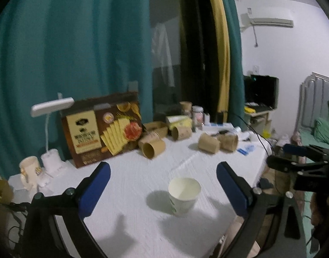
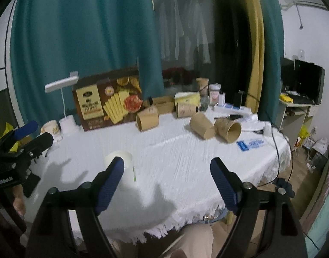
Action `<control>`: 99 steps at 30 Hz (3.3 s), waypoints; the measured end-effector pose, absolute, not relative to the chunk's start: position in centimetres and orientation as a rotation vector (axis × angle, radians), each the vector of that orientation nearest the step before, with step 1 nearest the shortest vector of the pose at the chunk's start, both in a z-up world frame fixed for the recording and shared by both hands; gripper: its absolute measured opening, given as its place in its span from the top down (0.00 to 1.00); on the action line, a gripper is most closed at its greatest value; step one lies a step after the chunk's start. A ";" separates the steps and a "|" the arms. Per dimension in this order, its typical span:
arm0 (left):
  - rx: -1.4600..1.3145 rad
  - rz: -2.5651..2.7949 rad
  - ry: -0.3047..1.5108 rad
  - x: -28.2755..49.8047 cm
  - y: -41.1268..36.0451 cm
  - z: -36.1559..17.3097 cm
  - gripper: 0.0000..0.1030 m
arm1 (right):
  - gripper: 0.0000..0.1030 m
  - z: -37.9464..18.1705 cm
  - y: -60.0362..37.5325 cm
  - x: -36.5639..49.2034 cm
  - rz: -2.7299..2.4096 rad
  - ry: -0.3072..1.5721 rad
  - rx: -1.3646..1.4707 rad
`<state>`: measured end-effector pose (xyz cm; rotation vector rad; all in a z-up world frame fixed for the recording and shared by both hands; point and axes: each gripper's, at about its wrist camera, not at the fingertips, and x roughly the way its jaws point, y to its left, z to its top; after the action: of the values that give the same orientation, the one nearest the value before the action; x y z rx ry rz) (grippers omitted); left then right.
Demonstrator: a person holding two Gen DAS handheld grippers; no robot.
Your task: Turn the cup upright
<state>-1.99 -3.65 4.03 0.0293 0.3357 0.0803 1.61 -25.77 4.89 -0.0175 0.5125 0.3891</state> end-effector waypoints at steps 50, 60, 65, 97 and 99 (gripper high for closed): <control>-0.045 0.092 0.166 -4.7 2.0 7.3 0.04 | 0.11 11.1 -21.5 0.8 0.435 0.340 -0.030; -0.044 0.088 0.170 -4.5 1.8 7.2 0.04 | 0.11 11.1 -21.5 1.0 0.434 0.342 -0.029; -0.041 0.088 0.170 -4.5 1.6 7.2 0.04 | 0.11 10.9 -21.7 1.1 0.435 0.342 -0.027; -0.045 0.082 0.171 -4.4 1.4 7.4 0.04 | 0.11 10.5 -21.8 1.4 0.430 0.346 -0.024; -0.046 0.082 0.171 -4.4 1.4 7.4 0.04 | 0.11 10.6 -21.9 1.3 0.431 0.345 -0.025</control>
<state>-4.44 1.39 7.43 -0.0455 0.1714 0.0819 1.28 -21.91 10.65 -0.0247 0.3452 0.4307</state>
